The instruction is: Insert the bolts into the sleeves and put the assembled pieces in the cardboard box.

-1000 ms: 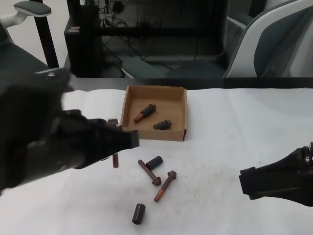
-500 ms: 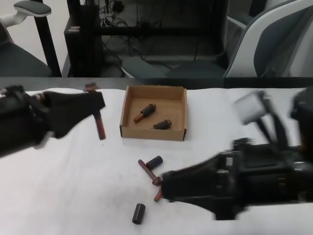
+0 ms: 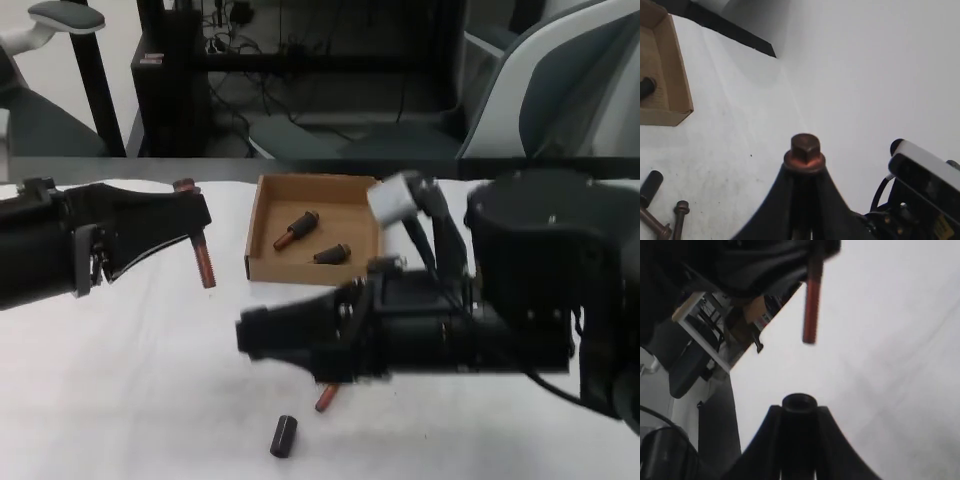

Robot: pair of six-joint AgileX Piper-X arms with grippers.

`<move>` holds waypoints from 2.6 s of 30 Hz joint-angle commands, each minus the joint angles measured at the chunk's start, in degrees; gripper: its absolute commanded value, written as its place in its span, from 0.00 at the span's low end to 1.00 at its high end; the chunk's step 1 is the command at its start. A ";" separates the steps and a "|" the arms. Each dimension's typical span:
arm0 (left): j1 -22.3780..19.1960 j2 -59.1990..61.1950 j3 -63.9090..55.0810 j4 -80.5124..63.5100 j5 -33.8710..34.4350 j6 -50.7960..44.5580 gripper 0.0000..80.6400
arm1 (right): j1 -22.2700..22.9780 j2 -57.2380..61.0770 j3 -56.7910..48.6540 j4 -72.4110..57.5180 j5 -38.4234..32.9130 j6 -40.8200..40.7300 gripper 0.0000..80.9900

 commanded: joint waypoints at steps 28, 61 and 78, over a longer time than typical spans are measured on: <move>-7.49 0.01 -16.58 30.14 -10.49 15.68 0.02 | -0.05 -0.28 -3.51 4.90 0.07 -3.08 0.01; -7.49 0.01 -16.58 25.38 -12.27 13.15 0.02 | -0.05 -0.28 -3.66 5.89 4.16 0.45 0.01; -9.75 0.01 -16.58 26.31 -13.72 15.23 0.02 | -0.05 -0.28 -3.82 2.88 4.16 1.81 0.01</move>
